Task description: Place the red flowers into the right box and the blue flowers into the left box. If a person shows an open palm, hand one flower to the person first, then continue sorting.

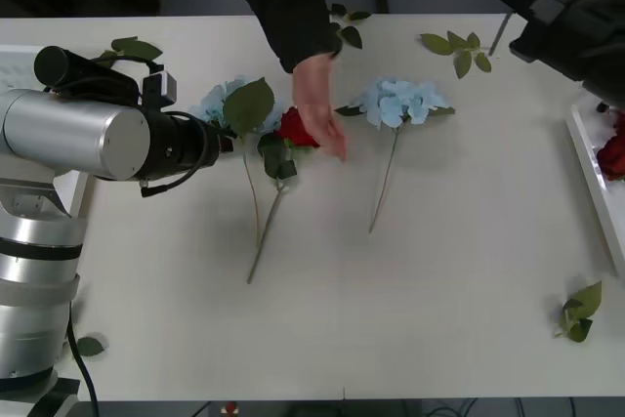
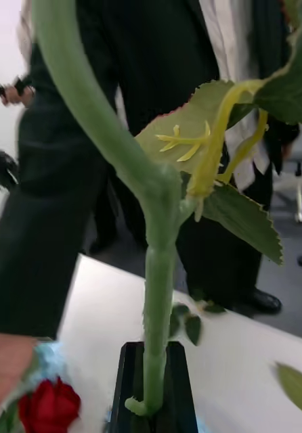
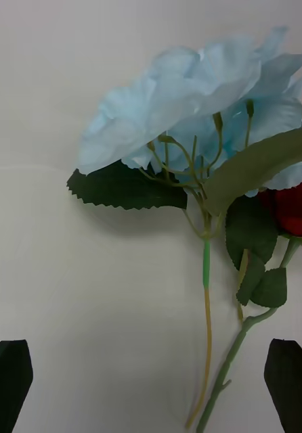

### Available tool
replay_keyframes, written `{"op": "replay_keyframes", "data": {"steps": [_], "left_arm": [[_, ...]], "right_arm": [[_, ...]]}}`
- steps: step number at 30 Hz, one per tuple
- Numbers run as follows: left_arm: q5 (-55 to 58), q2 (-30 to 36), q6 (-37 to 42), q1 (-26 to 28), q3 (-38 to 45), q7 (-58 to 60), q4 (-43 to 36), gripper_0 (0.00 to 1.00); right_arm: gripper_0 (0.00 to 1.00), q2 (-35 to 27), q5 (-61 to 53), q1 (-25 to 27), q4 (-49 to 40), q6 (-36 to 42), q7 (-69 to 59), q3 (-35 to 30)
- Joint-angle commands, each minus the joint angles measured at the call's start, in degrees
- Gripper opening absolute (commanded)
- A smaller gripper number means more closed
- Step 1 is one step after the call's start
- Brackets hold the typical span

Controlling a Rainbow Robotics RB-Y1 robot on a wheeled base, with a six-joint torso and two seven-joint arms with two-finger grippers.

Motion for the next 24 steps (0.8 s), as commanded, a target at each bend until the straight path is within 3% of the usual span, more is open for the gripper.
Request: {"op": "replay_keyframes", "data": {"steps": [1,24], "left_arm": [[0.5,0.2,-0.7,-1.7,0.4,-1.0,-1.5,1.0],[0.9,0.2,-1.1,-1.6,0.9,-1.4,-1.5,1.0]], "right_arm": [[0.0,1.2,0.7,-2.0,-3.6,-4.6,2.6,3.2],[0.0,2.1,1.1,-2.1,-3.7,-6.4,3.3,4.8]]}}
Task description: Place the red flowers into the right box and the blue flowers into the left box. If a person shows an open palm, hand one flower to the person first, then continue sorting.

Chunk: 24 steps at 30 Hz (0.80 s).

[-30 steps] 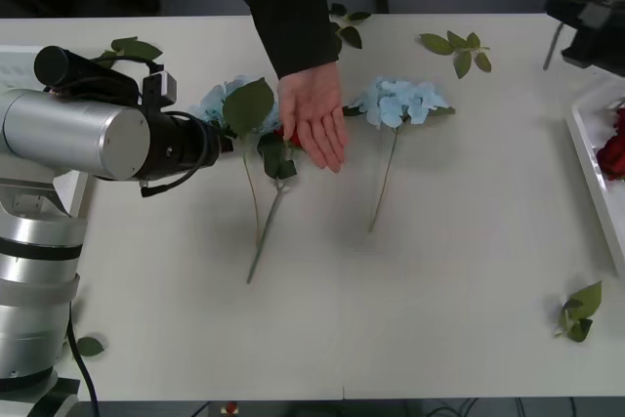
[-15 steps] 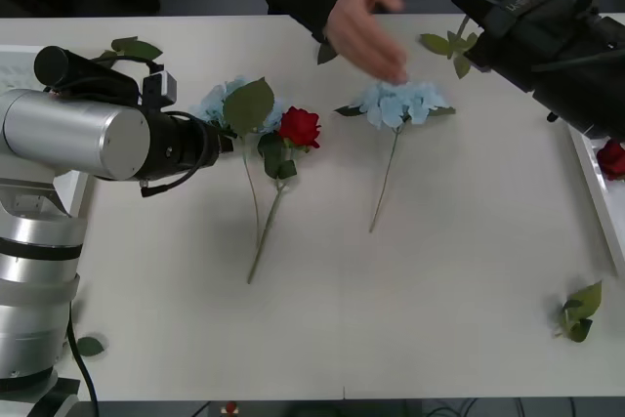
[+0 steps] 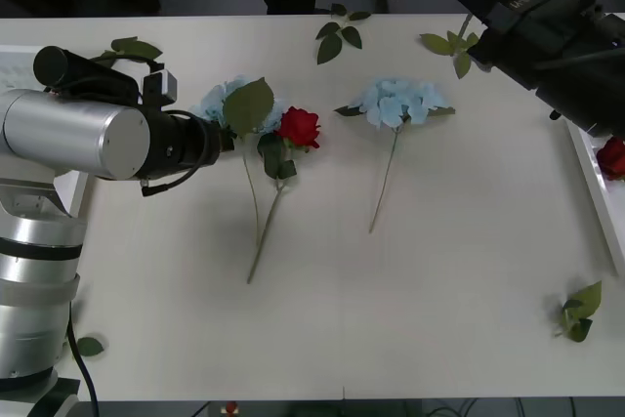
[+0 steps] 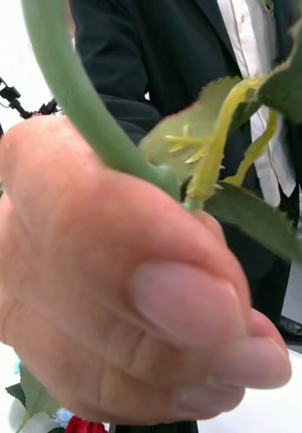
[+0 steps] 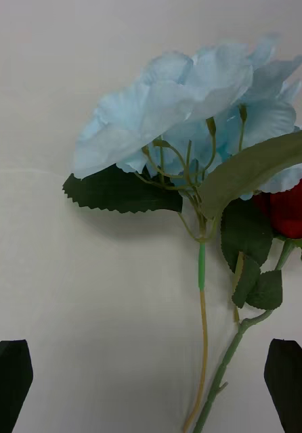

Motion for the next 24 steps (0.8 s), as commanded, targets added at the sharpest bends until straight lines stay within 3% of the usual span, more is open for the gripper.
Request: {"op": "replay_keyframes", "data": {"steps": [1,3,4,5,6,7,8,24], "left_arm": [[0.6,0.3,-0.5,-1.7,1.0,-1.3,-1.5,1.0],[0.6,0.2,-0.5,-1.7,1.1,-1.4,-1.5,1.0],[0.6,0.2,-0.5,-1.6,1.1,-1.4,-1.5,1.0],[0.7,0.3,-0.5,-1.6,1.2,-1.5,-1.5,1.0],[0.7,0.3,-0.5,-1.6,1.2,-1.5,-1.5,1.0],[0.7,0.2,-0.5,-1.7,1.2,-1.5,-1.5,1.0],[0.7,0.3,-0.5,-1.7,1.3,-1.5,-1.5,1.0],[0.8,0.3,-0.5,-1.6,1.4,-1.7,-1.5,1.0]], "right_arm": [[0.0,0.5,0.0,-1.8,-1.9,-0.4,2.6,-0.9],[0.0,0.5,0.0,-1.8,-1.9,-0.4,2.6,-0.9],[0.16,0.5,0.0,-1.8,-1.9,-0.4,2.6,-0.9],[0.48,0.5,0.0,-1.8,-1.9,-0.4,2.6,-0.9],[0.74,0.5,0.0,-1.8,-1.9,-0.4,2.6,-0.9],[0.93,0.5,0.0,-1.8,-1.9,-0.4,2.6,-0.9],[1.0,0.5,0.0,-1.8,-1.9,-0.4,2.6,-0.9],[1.0,0.5,0.0,-1.8,-1.9,-0.4,2.6,-0.9]]}}
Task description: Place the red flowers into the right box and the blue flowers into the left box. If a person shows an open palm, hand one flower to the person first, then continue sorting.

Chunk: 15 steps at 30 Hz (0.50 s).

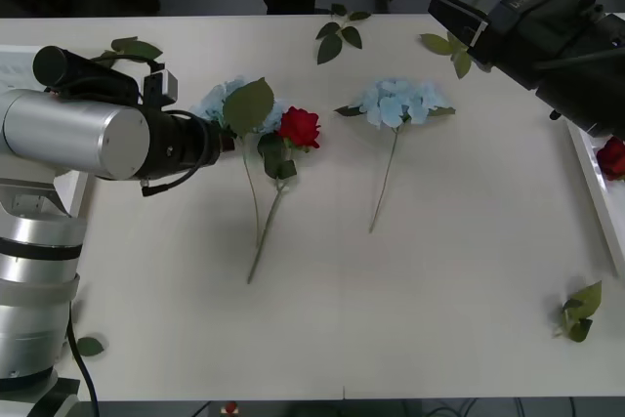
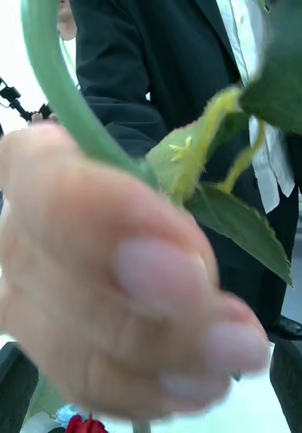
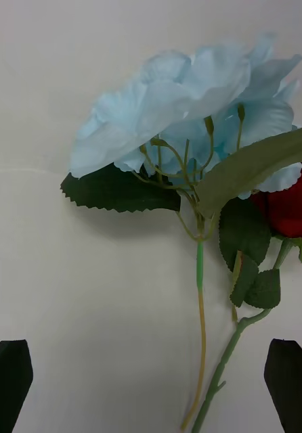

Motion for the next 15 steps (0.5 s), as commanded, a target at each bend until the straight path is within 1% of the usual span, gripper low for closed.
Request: {"op": "replay_keyframes", "data": {"steps": [1,9,11,15], "left_arm": [[0.5,0.3,-0.5,-1.6,1.4,-1.6,-1.5,1.0],[0.5,0.3,-0.5,-1.6,1.4,-1.8,-1.4,1.0],[0.5,0.3,-0.5,-1.6,1.4,-1.8,-1.5,1.0],[0.5,0.2,-0.5,-1.6,1.4,-1.8,-1.5,1.0]], "right_arm": [[1.0,0.5,0.0,-1.8,-1.9,-0.4,2.6,-0.9],[1.0,0.5,0.0,-1.8,-1.9,-0.4,2.6,-0.9],[1.0,1.3,0.0,-0.7,-1.8,-0.2,2.8,-0.2],[1.0,-0.3,-2.2,0.0,-2.4,-0.4,2.4,-0.6]]}}
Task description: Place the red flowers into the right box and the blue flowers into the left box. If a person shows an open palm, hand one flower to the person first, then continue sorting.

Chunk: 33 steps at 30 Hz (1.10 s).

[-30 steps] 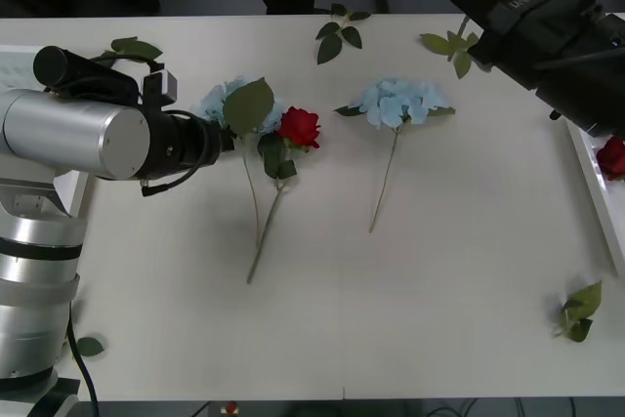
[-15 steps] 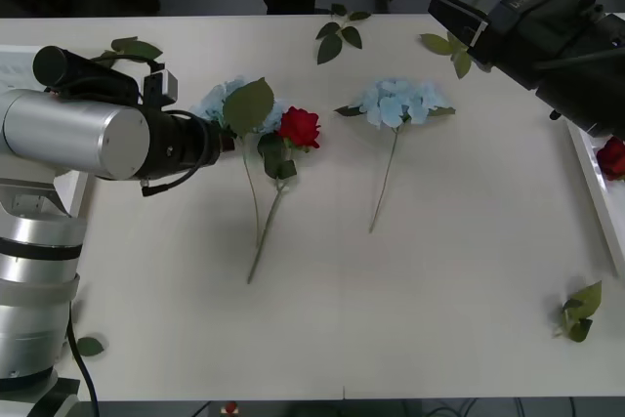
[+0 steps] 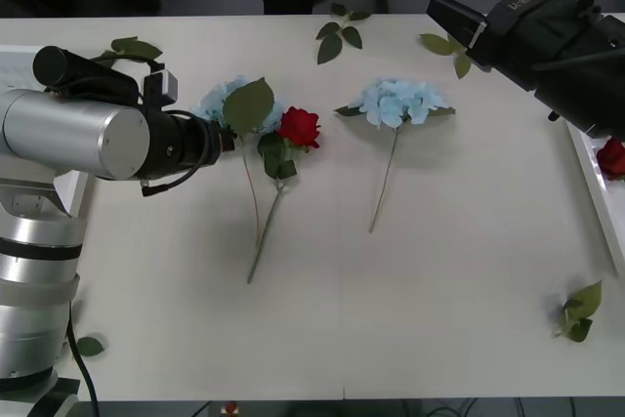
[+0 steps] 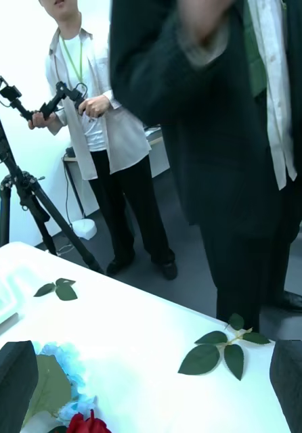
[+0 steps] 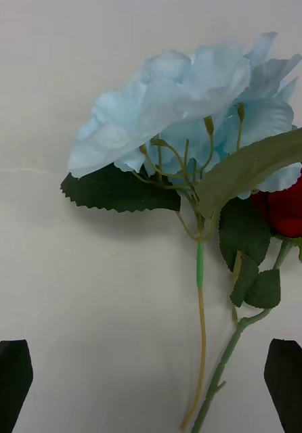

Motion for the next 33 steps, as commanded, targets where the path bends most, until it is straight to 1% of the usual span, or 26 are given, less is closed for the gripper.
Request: {"op": "replay_keyframes", "data": {"steps": [1,5,8,11,15,17,18,21,26,29,33], "left_arm": [[0.5,0.3,-0.5,-1.6,1.4,-1.8,-1.5,1.0],[0.5,0.3,-0.5,-1.6,1.5,-1.8,-1.4,1.0],[0.5,0.3,-0.5,-1.6,1.4,-2.0,-1.5,1.0],[0.5,0.3,-0.5,-1.6,1.4,-2.1,-1.5,1.0],[0.7,0.3,-0.8,-1.7,1.1,-2.4,-1.5,1.0],[0.6,0.3,-0.9,-2.1,0.7,-2.4,-1.4,1.0],[0.6,0.3,-0.8,-2.4,0.3,-2.3,-1.4,1.0],[0.0,0.3,-0.9,-3.1,-1.1,-1.9,-1.2,1.0],[-1.7,-1.1,-2.1,-5.8,-2.6,-1.3,3.5,1.0],[-4.4,-2.4,-5.0,-7.5,-4.0,-1.0,7.3,1.0],[-6.1,-3.6,-9.2,-10.0,-4.6,-1.1,13.5,1.0]], "right_arm": [[1.0,-1.1,-3.1,0.3,-2.3,-0.4,2.3,-0.8],[1.0,-3.9,-5.0,1.5,-1.2,2.4,1.2,-0.9],[1.0,-6.0,-5.7,2.4,-0.3,6.2,-4.1,-0.9],[1.0,-7.0,-2.4,2.4,-0.1,11.8,-10.6,-2.4],[1.0,-6.6,6.0,0.6,-0.5,28.4,-22.5,-7.7],[1.0,-6.3,9.1,-0.1,-1.2,33.2,-26.8,-8.5],[1.0,-5.6,12.5,-0.7,-1.9,37.3,-31.6,-9.1],[1.0,-4.3,19.5,-1.3,-3.9,43.2,-40.5,-9.0],[1.0,-0.6,30.7,-2.9,-5.6,51.9,-51.9,-6.8],[1.0,0.7,35.4,-3.9,-5.5,53.9,-57.5,-4.0],[1.0,1.4,41.9,-6.6,-3.4,56.0,-65.7,2.2]]}}
